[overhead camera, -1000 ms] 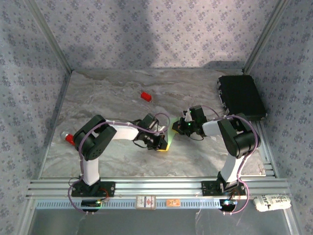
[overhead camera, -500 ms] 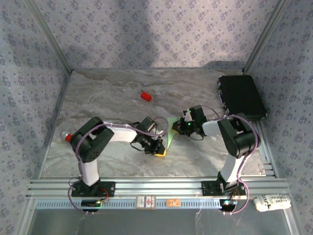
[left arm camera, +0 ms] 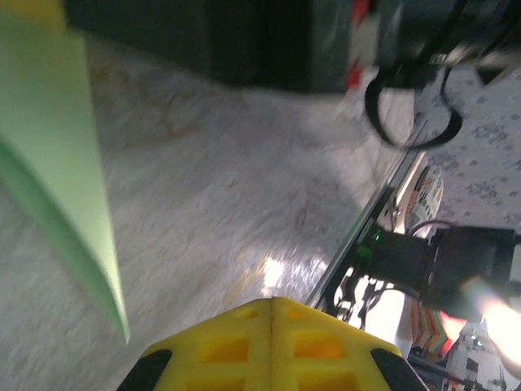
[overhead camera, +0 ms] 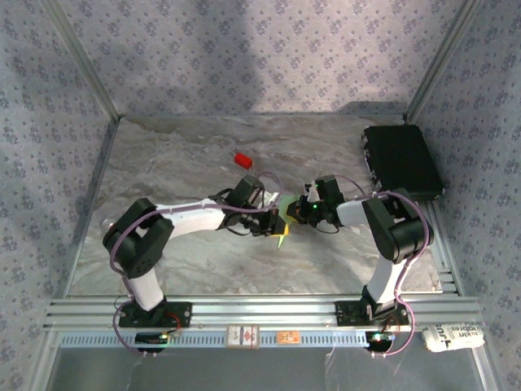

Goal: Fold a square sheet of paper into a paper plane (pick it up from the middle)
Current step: Fold the wing for the fifth time at the center of the table.

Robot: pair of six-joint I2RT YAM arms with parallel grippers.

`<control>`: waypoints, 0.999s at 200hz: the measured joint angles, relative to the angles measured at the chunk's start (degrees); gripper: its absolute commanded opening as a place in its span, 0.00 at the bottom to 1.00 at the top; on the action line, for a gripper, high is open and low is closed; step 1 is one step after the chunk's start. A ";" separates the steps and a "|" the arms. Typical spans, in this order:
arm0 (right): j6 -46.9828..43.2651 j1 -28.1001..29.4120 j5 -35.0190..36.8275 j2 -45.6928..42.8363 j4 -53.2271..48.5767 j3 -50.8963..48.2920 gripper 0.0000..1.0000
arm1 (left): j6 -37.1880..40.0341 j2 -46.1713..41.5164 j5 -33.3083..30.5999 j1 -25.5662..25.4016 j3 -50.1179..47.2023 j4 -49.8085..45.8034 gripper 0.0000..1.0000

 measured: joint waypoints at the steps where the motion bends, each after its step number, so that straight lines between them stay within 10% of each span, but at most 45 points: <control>1: 0.02 0.00 0.00 0.00 0.00 0.00 0.06 | 0.02 0.24 0.04 0.00 0.28 0.02 0.00; 200: 0.00 0.00 0.04 -0.07 0.00 -0.02 0.06 | 4.59 13.25 -4.92 -1.29 6.21 -3.13 0.01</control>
